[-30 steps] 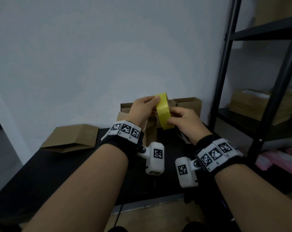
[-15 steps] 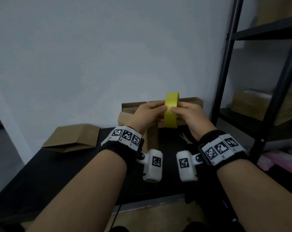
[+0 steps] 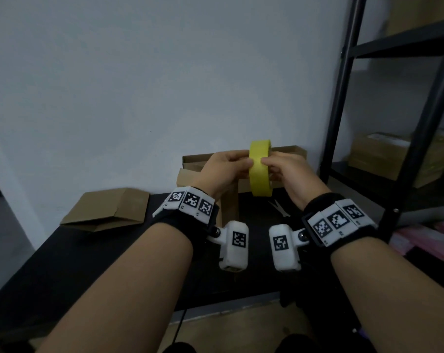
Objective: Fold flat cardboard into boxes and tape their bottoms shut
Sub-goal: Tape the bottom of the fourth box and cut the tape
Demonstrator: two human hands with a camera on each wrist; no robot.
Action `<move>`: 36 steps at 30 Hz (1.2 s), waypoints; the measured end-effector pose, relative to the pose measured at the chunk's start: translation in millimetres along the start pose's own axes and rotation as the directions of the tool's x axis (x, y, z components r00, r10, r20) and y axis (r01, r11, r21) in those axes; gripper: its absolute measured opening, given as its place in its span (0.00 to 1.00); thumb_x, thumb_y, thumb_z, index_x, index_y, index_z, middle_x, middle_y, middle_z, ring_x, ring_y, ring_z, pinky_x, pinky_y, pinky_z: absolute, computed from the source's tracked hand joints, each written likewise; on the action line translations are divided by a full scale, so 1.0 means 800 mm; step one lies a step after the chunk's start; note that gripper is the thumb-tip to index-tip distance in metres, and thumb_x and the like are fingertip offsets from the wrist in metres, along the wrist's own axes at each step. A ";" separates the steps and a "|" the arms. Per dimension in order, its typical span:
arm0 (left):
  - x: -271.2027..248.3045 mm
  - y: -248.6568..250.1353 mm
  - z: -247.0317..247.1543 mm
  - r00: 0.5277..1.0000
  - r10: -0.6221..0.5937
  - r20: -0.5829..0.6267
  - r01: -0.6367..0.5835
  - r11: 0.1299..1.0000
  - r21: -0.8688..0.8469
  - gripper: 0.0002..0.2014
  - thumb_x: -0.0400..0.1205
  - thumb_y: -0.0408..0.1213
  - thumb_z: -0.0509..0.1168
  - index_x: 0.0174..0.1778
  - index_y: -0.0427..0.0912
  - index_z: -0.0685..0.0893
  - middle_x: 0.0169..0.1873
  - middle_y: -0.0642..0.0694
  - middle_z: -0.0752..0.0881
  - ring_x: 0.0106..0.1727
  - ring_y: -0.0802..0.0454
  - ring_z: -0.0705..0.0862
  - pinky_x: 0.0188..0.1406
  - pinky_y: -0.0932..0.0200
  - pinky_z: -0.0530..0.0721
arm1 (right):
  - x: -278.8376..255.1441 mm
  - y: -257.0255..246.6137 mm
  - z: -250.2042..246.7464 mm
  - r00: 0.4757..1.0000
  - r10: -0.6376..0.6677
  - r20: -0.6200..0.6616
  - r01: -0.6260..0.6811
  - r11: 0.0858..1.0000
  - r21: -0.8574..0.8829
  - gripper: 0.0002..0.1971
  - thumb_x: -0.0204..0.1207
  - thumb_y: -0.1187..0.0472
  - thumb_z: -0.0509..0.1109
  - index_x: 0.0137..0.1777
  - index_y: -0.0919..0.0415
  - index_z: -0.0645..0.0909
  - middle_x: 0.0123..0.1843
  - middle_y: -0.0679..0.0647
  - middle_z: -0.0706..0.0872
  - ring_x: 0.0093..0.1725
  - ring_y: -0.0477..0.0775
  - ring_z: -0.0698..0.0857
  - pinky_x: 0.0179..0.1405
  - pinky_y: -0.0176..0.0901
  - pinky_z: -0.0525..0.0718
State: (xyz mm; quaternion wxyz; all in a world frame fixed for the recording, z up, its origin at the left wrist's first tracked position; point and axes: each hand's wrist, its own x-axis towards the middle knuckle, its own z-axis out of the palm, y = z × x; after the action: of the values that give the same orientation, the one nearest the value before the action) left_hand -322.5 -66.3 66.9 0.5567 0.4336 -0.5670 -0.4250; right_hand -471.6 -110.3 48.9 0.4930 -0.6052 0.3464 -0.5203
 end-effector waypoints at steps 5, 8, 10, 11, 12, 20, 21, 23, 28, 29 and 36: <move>0.004 0.003 0.003 0.993 -0.042 -0.113 0.030 0.993 -0.111 0.19 0.84 0.25 0.62 0.71 0.24 0.73 0.48 0.35 0.82 0.34 0.53 0.82 0.31 0.68 0.84 | -0.006 0.004 0.000 1.000 0.008 0.025 -0.006 0.998 -0.057 0.13 0.63 0.55 0.70 0.46 0.52 0.90 0.46 0.55 0.89 0.51 0.57 0.85 0.48 0.47 0.77; 0.006 0.002 0.003 0.986 -0.059 -0.155 0.036 0.989 -0.145 0.19 0.83 0.27 0.64 0.69 0.25 0.74 0.40 0.40 0.83 0.31 0.55 0.82 0.31 0.66 0.84 | -0.007 0.005 0.001 1.000 -0.007 0.010 0.008 0.997 -0.071 0.11 0.70 0.61 0.70 0.30 0.48 0.88 0.37 0.51 0.86 0.46 0.55 0.84 0.45 0.47 0.76; 0.006 0.001 0.002 0.987 -0.049 -0.152 0.031 0.992 -0.121 0.18 0.83 0.29 0.65 0.68 0.26 0.76 0.37 0.42 0.83 0.27 0.58 0.83 0.33 0.64 0.84 | -0.005 0.006 0.002 1.000 -0.008 -0.014 0.007 0.998 -0.066 0.08 0.70 0.60 0.70 0.33 0.53 0.89 0.37 0.54 0.86 0.44 0.56 0.84 0.44 0.48 0.79; 0.006 0.001 0.001 0.989 -0.043 -0.145 0.027 0.994 -0.106 0.18 0.83 0.30 0.65 0.67 0.26 0.76 0.36 0.43 0.83 0.26 0.59 0.83 0.35 0.63 0.84 | -0.005 0.005 0.002 1.000 -0.003 -0.023 0.002 0.998 -0.059 0.06 0.70 0.59 0.70 0.38 0.56 0.89 0.39 0.56 0.86 0.44 0.57 0.84 0.45 0.50 0.79; 0.004 0.002 0.001 0.991 -0.039 -0.130 0.027 0.995 -0.093 0.17 0.84 0.31 0.65 0.67 0.27 0.77 0.35 0.45 0.83 0.26 0.60 0.83 0.37 0.62 0.83 | -0.004 0.006 0.003 1.000 0.004 -0.030 -0.005 0.999 -0.053 0.07 0.70 0.58 0.70 0.41 0.60 0.89 0.40 0.59 0.86 0.44 0.58 0.84 0.46 0.52 0.79; -0.008 0.002 -0.002 0.999 -0.041 0.015 0.041 0.999 0.023 0.21 0.81 0.28 0.66 0.71 0.45 0.80 0.47 0.43 0.89 0.42 0.53 0.88 0.46 0.58 0.87 | 0.001 0.008 0.003 0.995 0.038 -0.096 -0.036 0.999 0.031 0.07 0.74 0.58 0.68 0.45 0.60 0.86 0.42 0.58 0.86 0.46 0.58 0.85 0.46 0.49 0.80; -0.008 0.001 -0.003 0.999 -0.040 0.017 0.039 0.999 0.034 0.22 0.80 0.28 0.67 0.71 0.46 0.80 0.46 0.42 0.89 0.43 0.52 0.89 0.48 0.56 0.88 | 0.002 0.008 0.003 0.995 0.040 -0.096 -0.037 0.999 0.036 0.08 0.75 0.59 0.68 0.46 0.61 0.86 0.43 0.58 0.86 0.46 0.57 0.85 0.47 0.49 0.81; -0.008 -0.001 -0.005 1.000 -0.023 0.009 0.023 0.999 0.043 0.23 0.80 0.27 0.68 0.71 0.46 0.80 0.47 0.41 0.89 0.44 0.51 0.89 0.50 0.54 0.88 | 0.002 0.007 0.004 0.995 0.040 -0.093 -0.037 0.999 0.035 0.09 0.77 0.58 0.68 0.48 0.62 0.86 0.45 0.59 0.87 0.47 0.57 0.85 0.47 0.49 0.81; -0.005 0.001 0.000 0.999 0.014 -0.040 -0.013 1.000 0.023 0.21 0.81 0.26 0.67 0.71 0.39 0.79 0.46 0.42 0.89 0.42 0.51 0.88 0.46 0.55 0.88 | 0.003 0.007 0.006 0.993 0.052 -0.107 -0.049 0.998 0.034 0.10 0.74 0.56 0.70 0.48 0.62 0.86 0.42 0.58 0.86 0.44 0.57 0.83 0.43 0.48 0.78; -0.004 0.002 0.001 0.998 0.016 -0.061 -0.015 1.000 0.008 0.21 0.81 0.26 0.66 0.71 0.38 0.78 0.44 0.45 0.89 0.39 0.53 0.87 0.44 0.57 0.88 | 0.002 0.007 0.006 0.993 0.052 -0.104 -0.051 0.999 0.020 0.11 0.72 0.55 0.71 0.48 0.62 0.87 0.42 0.58 0.86 0.44 0.57 0.83 0.43 0.48 0.77; 0.003 0.003 0.005 0.990 -0.030 -0.135 0.015 0.994 -0.112 0.21 0.83 0.28 0.65 0.73 0.32 0.75 0.43 0.43 0.86 0.35 0.55 0.85 0.36 0.65 0.86 | -0.003 0.005 0.007 0.997 0.025 -0.077 -0.026 0.999 -0.018 0.17 0.62 0.54 0.70 0.46 0.64 0.89 0.38 0.59 0.84 0.40 0.56 0.81 0.39 0.48 0.76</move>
State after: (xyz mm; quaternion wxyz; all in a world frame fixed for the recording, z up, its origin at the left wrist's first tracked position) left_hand -326.3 -67.9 69.7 0.6126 0.4364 -0.4981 -0.4316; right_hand -466.5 -108.1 44.6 0.4802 -0.5849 0.3778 -0.5335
